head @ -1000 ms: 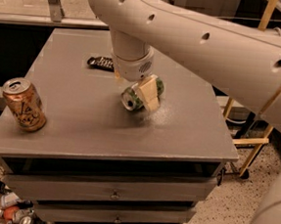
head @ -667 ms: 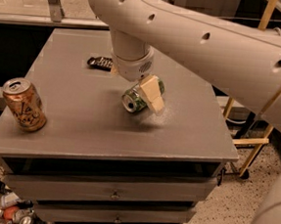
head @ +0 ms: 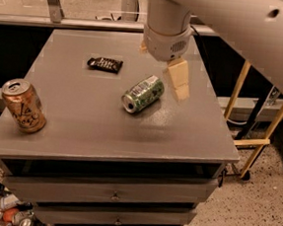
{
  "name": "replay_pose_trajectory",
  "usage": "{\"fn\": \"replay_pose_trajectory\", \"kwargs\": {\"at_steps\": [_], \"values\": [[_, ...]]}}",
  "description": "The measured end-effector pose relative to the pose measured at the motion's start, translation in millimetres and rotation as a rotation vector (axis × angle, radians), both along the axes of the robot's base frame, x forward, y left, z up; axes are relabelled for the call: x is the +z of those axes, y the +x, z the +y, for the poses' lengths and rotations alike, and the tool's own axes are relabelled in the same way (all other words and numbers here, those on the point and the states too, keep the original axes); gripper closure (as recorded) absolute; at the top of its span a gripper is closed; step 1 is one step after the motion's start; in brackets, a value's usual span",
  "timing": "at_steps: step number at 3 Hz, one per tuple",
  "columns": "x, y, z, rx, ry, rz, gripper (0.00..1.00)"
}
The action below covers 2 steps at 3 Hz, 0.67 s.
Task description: Knock green can over
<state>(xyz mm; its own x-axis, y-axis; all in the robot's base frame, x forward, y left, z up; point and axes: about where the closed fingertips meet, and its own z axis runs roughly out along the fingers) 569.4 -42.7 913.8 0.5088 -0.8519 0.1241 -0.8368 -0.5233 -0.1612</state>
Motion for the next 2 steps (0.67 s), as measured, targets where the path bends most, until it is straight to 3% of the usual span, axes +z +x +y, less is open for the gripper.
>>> {"fn": "replay_pose_trajectory", "kwargs": {"at_steps": [1,2], "values": [[16.4,-13.2,-49.9,-0.167,0.096,-0.016,0.00],[5.0,-24.4,-83.0,-0.285,0.140,0.006,0.00]]}}
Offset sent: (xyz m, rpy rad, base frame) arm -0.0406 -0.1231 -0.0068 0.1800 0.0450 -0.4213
